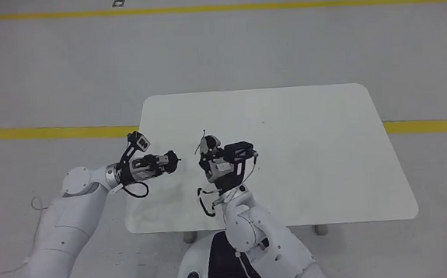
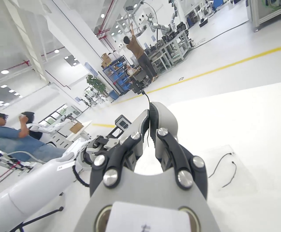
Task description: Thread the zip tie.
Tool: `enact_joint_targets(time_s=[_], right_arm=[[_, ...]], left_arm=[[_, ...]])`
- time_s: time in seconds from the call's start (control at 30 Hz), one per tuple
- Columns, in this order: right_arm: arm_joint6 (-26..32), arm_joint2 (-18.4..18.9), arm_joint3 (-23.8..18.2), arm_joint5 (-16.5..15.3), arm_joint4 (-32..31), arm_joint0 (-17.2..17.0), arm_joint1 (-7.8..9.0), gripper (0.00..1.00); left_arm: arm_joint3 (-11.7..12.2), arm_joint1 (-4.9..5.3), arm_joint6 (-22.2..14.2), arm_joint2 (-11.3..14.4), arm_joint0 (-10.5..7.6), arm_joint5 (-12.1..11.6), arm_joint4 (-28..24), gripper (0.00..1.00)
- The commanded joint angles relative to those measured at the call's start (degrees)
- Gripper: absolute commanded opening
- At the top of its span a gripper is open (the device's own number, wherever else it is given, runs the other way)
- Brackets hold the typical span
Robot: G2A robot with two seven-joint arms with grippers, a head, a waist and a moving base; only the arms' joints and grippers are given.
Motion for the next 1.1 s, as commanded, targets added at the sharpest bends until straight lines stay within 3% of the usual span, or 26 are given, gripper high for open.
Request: enact_joint_targets(time_s=[0.0, 0.27, 0.5, 0.8, 1.07], right_arm=[[0.02, 0.05, -0.04, -0.16, 0.15, -0.03, 0.00, 0.00], [-0.15, 0.08, -0.12, -0.26, 0.17, -0.04, 0.03, 0.00], [-5.45, -2.30, 0.50, 0.04, 3.05, 0.39, 0.53, 0.00], [-10.74, -6.45, 5.18, 0.58, 8.02, 3.28, 0.38, 0.00], [-12.51, -7.52, 6.30, 1.88, 8.34, 4.10, 0.21, 0.00]], left_arm=[[0.00, 0.00, 0.00, 0.00, 0.00, 0.00, 0.00, 0.00], [0.00, 0.00, 0.00, 0.00, 0.00, 0.00, 0.00, 0.00], [0.00, 0.00, 0.00, 0.00, 0.00, 0.00, 0.00, 0.00], [0.00, 0.00, 0.00, 0.00, 0.00, 0.00, 0.00, 0.00], [0.00, 0.00, 0.00, 0.00, 0.00, 0.00, 0.00, 0.00]])
